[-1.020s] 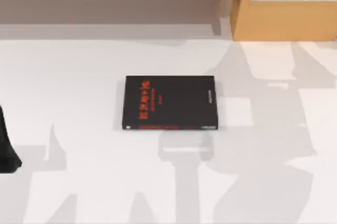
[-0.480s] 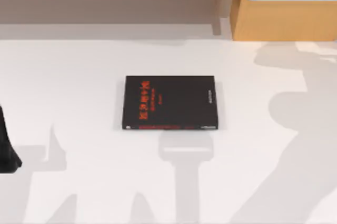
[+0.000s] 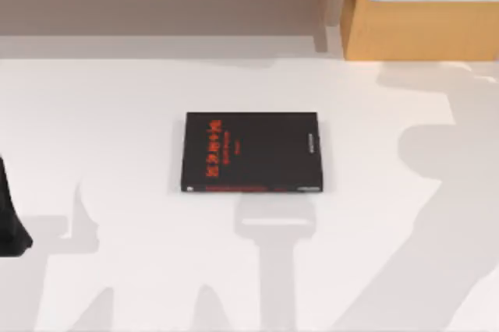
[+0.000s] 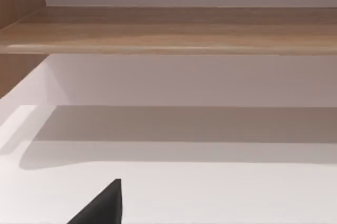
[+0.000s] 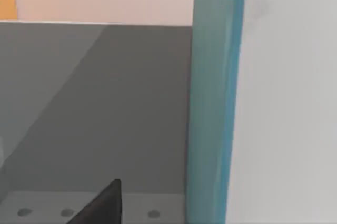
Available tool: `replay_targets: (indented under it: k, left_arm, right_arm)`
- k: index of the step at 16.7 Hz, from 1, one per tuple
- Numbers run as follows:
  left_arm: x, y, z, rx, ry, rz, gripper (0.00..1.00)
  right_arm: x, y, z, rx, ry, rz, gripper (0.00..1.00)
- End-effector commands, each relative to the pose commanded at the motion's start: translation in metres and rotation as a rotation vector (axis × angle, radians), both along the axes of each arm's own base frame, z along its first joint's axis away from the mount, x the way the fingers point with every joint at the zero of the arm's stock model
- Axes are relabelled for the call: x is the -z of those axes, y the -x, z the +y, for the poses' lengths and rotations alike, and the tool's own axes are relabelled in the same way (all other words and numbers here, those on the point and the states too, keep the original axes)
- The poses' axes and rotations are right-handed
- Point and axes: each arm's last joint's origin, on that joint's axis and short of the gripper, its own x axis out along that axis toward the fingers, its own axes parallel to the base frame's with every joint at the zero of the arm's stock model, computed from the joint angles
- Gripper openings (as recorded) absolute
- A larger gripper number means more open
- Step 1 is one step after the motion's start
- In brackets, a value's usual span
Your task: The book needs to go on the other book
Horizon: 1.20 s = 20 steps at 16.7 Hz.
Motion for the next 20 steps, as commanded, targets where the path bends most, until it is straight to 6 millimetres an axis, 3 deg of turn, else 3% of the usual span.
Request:
replay_targets:
  k: [3, 7, 20]
  left_arm:
    - [0.0, 0.0, 0.0, 0.0, 0.0, 0.0, 1.0]
    - [0.0, 0.0, 0.0, 0.0, 0.0, 0.0, 1.0]
    - [0.0, 0.0, 0.0, 0.0, 0.0, 0.0, 1.0]
  right_arm:
    - [0.0002, -0.0123, -0.0003, 0.0, 0.0, 0.0, 1.0]
    - [0.0002, -0.0143, -0.0002, 0.0, 0.0, 0.0, 1.0]
    - [0.0002, -0.0143, -0.0002, 0.0, 0.0, 0.0, 0.02]
